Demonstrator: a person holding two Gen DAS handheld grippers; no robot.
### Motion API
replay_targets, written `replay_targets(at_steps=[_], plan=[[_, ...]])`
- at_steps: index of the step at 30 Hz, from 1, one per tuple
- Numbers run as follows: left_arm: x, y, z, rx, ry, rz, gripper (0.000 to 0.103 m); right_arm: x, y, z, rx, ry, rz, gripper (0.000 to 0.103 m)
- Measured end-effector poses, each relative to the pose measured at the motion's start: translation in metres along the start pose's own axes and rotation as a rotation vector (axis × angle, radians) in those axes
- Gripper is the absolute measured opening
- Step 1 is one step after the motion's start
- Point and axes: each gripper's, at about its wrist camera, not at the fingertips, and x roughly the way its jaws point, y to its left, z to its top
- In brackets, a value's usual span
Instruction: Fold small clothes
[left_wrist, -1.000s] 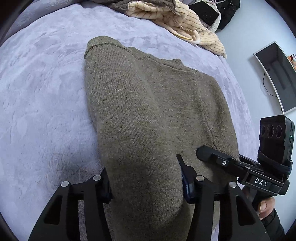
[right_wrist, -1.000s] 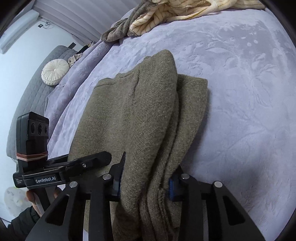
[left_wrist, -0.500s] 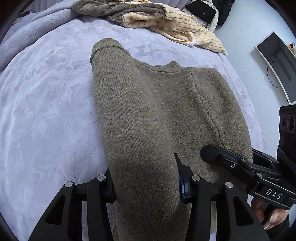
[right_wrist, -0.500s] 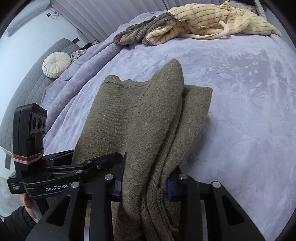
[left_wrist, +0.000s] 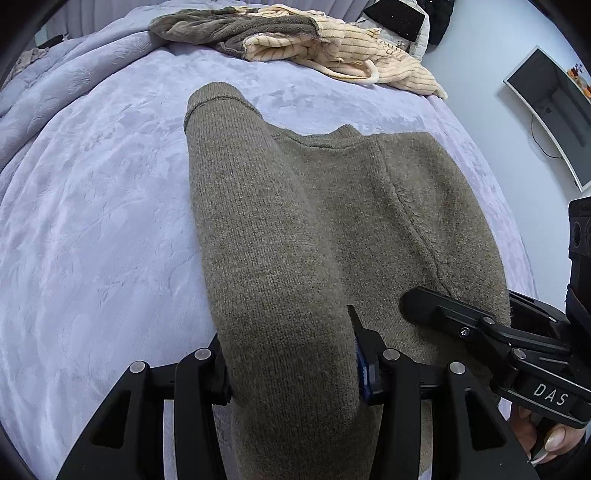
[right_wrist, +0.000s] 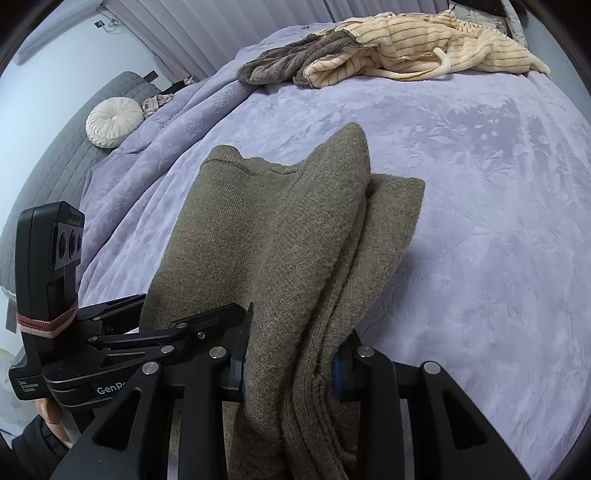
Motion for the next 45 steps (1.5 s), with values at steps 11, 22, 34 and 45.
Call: replay_targets(at_steps=[11,22,34,45], plan=[[-0.024,-0.003,-0.028,-0.008,-0.010,0.003,0.049,-0.019,0.026,-0.030,-0.026,-0.014,0.000,0.034],[-0.044,-0.003,-0.057,-0.023,-0.014,0.026,0.049,-0.029,0.050,-0.056,-0.040,-0.008,-0.006,0.034],[-0.063,0.000,-0.091,-0.032,-0.036,0.056,0.049,-0.037,0.071,-0.085,-0.057,-0.002,0.006,0.034],[-0.072,0.000,-0.117,-0.013,-0.040,0.063,0.049,-0.041,0.078,-0.109,-0.065,-0.004,0.026,0.034]])
